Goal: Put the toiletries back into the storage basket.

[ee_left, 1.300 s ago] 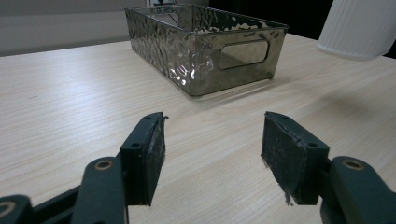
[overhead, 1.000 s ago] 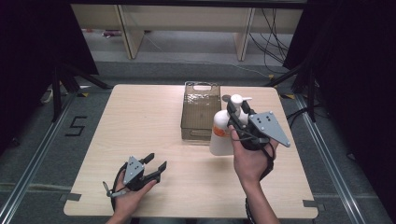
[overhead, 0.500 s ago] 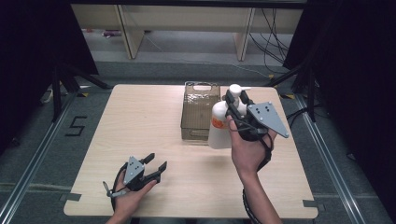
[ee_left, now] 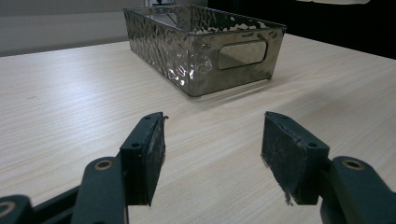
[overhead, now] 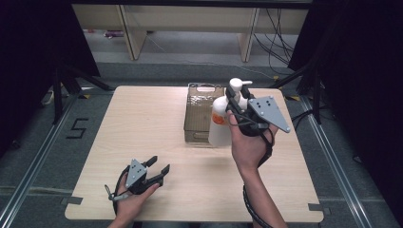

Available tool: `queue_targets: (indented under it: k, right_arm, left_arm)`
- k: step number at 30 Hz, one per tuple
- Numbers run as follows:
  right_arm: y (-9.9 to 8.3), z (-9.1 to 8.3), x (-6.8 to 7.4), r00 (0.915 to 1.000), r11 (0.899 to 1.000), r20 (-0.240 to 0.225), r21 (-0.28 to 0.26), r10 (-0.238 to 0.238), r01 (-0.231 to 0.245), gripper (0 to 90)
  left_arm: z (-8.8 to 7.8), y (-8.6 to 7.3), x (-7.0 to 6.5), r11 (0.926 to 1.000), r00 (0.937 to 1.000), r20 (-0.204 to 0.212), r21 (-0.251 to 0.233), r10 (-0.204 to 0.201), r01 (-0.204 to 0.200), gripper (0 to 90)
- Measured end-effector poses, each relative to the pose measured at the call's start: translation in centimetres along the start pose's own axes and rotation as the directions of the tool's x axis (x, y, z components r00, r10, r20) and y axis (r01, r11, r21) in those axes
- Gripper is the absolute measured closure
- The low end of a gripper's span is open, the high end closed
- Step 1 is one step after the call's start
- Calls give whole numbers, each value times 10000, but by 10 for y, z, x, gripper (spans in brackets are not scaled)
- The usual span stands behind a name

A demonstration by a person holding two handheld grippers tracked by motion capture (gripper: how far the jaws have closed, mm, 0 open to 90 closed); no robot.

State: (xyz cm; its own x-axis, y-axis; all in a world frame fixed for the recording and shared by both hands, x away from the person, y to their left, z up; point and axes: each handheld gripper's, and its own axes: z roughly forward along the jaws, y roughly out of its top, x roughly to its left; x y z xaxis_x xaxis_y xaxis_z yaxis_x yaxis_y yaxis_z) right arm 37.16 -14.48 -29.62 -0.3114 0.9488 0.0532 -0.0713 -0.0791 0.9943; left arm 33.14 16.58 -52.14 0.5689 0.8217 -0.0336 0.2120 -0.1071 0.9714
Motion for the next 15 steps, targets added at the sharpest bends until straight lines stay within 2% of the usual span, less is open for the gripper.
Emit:
queue_targets:
  k: [2,3,5,7,9,10,12,13,15]
  right_arm:
    - [2,4,2,10000,10000,-45,-88,5,-5,604]
    - [3,5,2,9998,9998,-23,-127,-172,172,604]
    - [6,7,5,9999,9999,-109,-142,-33,32,604]
    - [8,12,8,9999,9994,-141,-341,-91,87,604]
    - [10,14,10,9996,9993,-257,-362,-139,130,604]
    - [11,15,11,9998,9994,-157,-315,-157,152,604]
    - [12,17,14,9997,9997,-246,-219,57,-62,604]
    - [12,18,14,9997,9994,-171,-307,-155,150,604]
    - [12,21,17,9997,9996,-234,-252,-91,85,604]
  left_arm:
    - [0,0,0,10000,10000,10,-5,7,-7,391]
    - [0,0,0,10000,10000,0,12,3,-3,391]
    - [0,0,0,10000,10000,9,-15,-8,8,391]
    - [0,0,0,10000,10000,24,-25,-50,51,391]
    - [0,0,0,10000,10000,20,-33,-27,27,391]
    - [0,0,0,10000,10000,21,-37,-35,35,391]
    - [0,0,0,10000,10000,49,-40,-15,16,391]
    - [0,0,0,10000,10000,60,-24,-34,35,391]
    - [-1,0,0,10000,10000,64,-14,0,0,391]
